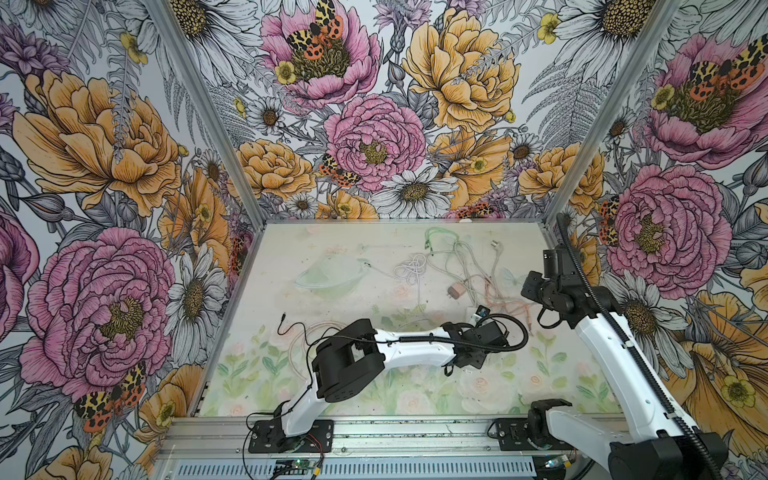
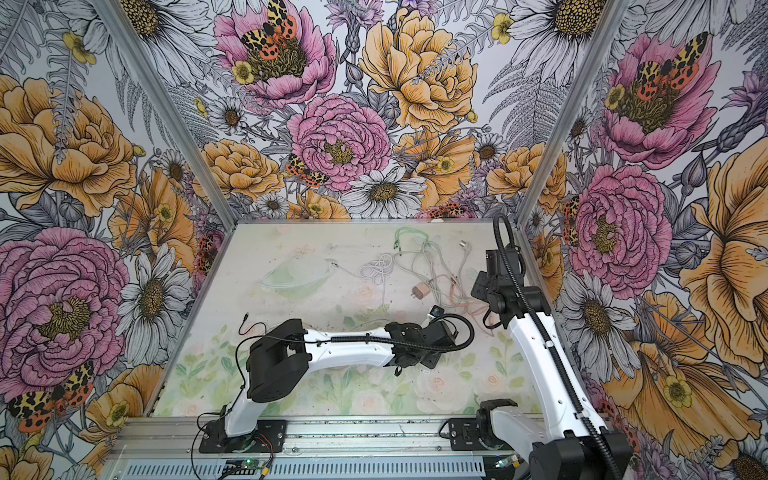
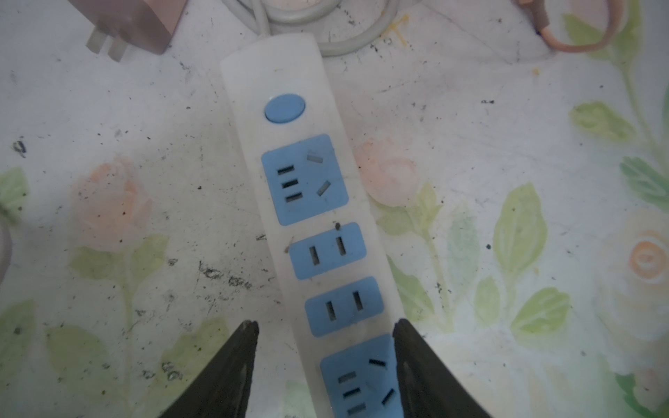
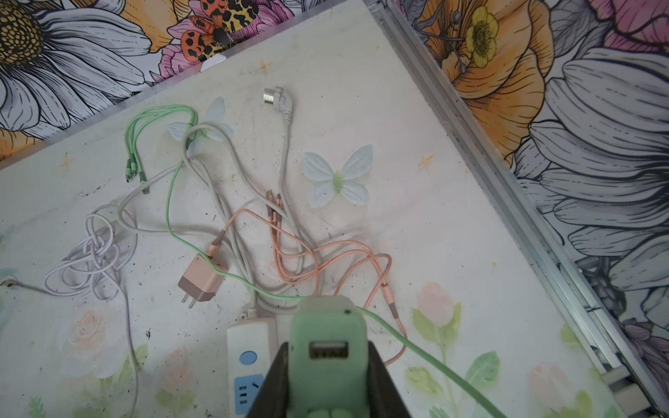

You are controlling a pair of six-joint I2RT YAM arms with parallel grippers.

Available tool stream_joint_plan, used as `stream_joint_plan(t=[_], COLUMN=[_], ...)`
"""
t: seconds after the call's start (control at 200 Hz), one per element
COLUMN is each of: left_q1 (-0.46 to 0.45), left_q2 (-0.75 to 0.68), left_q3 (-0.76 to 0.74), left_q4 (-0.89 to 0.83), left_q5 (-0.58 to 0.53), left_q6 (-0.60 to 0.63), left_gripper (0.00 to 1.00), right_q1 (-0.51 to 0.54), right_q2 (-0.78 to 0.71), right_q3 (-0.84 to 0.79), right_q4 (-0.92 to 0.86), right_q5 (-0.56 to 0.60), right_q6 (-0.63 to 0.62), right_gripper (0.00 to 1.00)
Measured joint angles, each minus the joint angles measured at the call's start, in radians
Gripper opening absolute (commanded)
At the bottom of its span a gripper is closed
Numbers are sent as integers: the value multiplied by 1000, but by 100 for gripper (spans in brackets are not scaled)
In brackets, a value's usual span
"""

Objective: Insert the plug
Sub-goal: 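Carry pale green charger toward white power strip with right gripper while left gripper withdraws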

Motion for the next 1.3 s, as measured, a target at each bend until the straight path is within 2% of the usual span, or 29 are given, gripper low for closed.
stream_joint_plan(t=[0.35,0.751,1.136,1.301], left_q1=[15,59,117,117], left_q2=[74,87,-33,-42], left_q3=[75,95,-85,-92], left_q4=[-20,-48,-37,-48], left_q5=[62,65,52,46], left_q6=[-61,-139,-182,-187], left_gripper=[64,57,56,58], right_q1=[-3,-8,-8,10], right_q2=[0,0,23,26], right_q3=[-23,-42,-48,-74], right_q4=[7,13,39,47], right_q5=[-12,-27,-97,-137], right_q6=[0,0,8,33], right_gripper=[0,0,0,0])
